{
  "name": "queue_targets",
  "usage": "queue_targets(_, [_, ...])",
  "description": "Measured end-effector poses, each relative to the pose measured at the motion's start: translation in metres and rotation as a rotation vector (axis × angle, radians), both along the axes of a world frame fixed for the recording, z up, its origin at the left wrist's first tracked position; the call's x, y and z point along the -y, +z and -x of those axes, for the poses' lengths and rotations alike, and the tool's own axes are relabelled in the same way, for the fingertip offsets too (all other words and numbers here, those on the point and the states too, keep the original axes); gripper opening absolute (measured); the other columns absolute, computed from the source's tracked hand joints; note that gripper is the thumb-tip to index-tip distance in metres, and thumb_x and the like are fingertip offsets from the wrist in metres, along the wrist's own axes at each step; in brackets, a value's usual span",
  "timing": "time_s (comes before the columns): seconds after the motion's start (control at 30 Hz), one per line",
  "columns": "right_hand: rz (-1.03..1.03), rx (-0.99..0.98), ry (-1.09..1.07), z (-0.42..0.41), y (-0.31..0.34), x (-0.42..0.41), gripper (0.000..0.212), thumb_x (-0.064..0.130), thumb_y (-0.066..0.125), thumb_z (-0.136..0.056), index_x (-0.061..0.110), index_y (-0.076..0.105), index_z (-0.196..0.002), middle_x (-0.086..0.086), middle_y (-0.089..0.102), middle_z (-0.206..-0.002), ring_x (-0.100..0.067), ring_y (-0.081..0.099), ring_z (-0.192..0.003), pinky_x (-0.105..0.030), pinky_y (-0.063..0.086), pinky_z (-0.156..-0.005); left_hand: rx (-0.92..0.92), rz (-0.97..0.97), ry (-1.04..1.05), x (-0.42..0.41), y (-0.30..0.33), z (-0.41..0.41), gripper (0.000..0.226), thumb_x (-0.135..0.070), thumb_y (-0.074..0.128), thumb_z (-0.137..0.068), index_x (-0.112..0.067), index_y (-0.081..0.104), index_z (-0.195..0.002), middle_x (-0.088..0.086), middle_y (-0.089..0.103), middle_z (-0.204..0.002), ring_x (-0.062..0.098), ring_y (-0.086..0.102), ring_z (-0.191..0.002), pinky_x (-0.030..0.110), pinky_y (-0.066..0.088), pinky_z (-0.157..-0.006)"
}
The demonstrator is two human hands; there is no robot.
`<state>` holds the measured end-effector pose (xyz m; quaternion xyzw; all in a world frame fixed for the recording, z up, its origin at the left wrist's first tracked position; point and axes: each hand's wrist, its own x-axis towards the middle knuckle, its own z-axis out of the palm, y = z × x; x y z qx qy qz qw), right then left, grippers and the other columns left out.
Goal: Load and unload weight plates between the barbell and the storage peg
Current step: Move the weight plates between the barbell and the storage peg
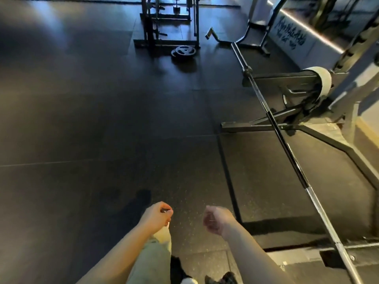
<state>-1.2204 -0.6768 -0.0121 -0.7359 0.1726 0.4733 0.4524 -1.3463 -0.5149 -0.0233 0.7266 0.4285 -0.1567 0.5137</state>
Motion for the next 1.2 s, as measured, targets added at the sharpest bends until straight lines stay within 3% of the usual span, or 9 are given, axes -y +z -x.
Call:
queue_targets(0.13, [0.020,0.044,0.004,-0.057,-0.008,-0.064,0.017,0.025,0.057,-0.096,0.011,0.065,-0.101,-0.012,0.070,-0.096,-0.025,0.067,-0.090,-0.039,0.055,-0.086,-0.009,-0.017,-0.123,-0.061,-0.011,-0.083,0.016,-0.024,0.056,-0.096,-0.023,0.058,-0.112,-0.003,0.062,-0.099,0.007,0.062,-0.087,0.019,0.051,-0.073])
queue_targets(0.27, [0.172,0.089,-0.037,-0.125,-0.005,-0.131,0.015,0.024,0.054,-0.098,0.011,0.061,-0.101,-0.013,0.068,-0.096,-0.024,0.066,-0.087,-0.033,0.053,-0.073,0.002,0.010,-0.191,-0.155,-0.005,-0.159,0.016,-0.024,0.055,-0.097,-0.023,0.057,-0.113,-0.002,0.062,-0.101,0.008,0.062,-0.089,0.016,0.049,-0.068])
queue_targets(0.4, [0.388,0.204,0.195,-0.186,0.005,-0.199,0.020,0.029,0.056,-0.095,0.016,0.059,-0.110,-0.005,0.065,-0.096,-0.015,0.064,-0.083,-0.027,0.052,-0.067,-0.049,-0.027,-0.245,-0.257,0.002,-0.216,0.016,-0.027,0.055,-0.097,-0.023,0.058,-0.112,-0.001,0.065,-0.097,0.012,0.064,-0.088,0.022,0.052,-0.072])
queue_targets(0.63, [0.245,0.261,0.344,-0.282,0.017,-0.306,0.015,0.028,0.057,-0.095,0.021,0.060,-0.108,0.000,0.062,-0.100,-0.011,0.062,-0.090,-0.027,0.052,-0.077,-0.135,-0.031,-0.273,-0.340,-0.006,-0.302,0.017,-0.031,0.054,-0.097,-0.021,0.059,-0.110,-0.002,0.065,-0.093,0.011,0.063,-0.082,0.020,0.046,-0.061])
queue_targets(0.73, [0.197,0.231,0.413,-0.342,0.008,-0.361,0.020,0.030,0.054,-0.097,0.019,0.059,-0.112,-0.001,0.065,-0.099,-0.014,0.064,-0.091,-0.033,0.055,-0.085,-0.156,-0.027,-0.354,-0.364,-0.011,-0.350,0.015,-0.033,0.054,-0.097,-0.025,0.057,-0.109,-0.004,0.063,-0.097,0.011,0.062,-0.088,0.021,0.049,-0.068])
queue_targets(0.83, [0.174,0.200,0.505,-0.403,-0.005,-0.408,0.021,0.031,0.054,-0.097,0.016,0.060,-0.111,0.000,0.065,-0.093,-0.013,0.065,-0.087,-0.028,0.055,-0.077,-0.141,0.004,-0.285,-0.399,-0.022,-0.405,0.018,-0.033,0.055,-0.097,-0.023,0.058,-0.111,-0.001,0.064,-0.099,0.011,0.064,-0.087,0.021,0.051,-0.070])
queue_targets(0.93, [0.149,0.107,0.513,-0.473,-0.021,-0.440,0.021,0.031,0.054,-0.097,0.017,0.059,-0.112,-0.002,0.066,-0.096,-0.015,0.066,-0.090,-0.033,0.055,-0.085,-0.189,-0.012,-0.188,-0.439,-0.037,-0.473,0.020,-0.031,0.055,-0.096,-0.020,0.059,-0.112,0.001,0.065,-0.098,0.014,0.064,-0.088,0.028,0.054,-0.077])
queue_targets(1.0, [0.139,0.045,0.454,-0.525,-0.026,-0.449,0.025,0.031,0.054,-0.097,0.015,0.058,-0.115,-0.005,0.066,-0.099,-0.018,0.066,-0.091,-0.036,0.055,-0.087,-0.226,-0.023,-0.130,-0.460,-0.035,-0.518,0.019,-0.030,0.054,-0.096,-0.019,0.059,-0.112,0.000,0.065,-0.095,0.014,0.063,-0.084,0.025,0.050,-0.067])
queue_targets(1.2, [0.322,0.137,0.464,-0.694,-0.021,-0.471,0.025,0.030,0.055,-0.097,0.016,0.057,-0.117,-0.005,0.064,-0.099,-0.016,0.063,-0.087,-0.027,0.051,-0.066,-0.089,0.039,-0.014,-0.514,-0.007,-0.671,0.017,-0.029,0.055,-0.097,-0.021,0.060,-0.110,0.000,0.067,-0.093,0.012,0.064,-0.080,0.023,0.046,-0.063])
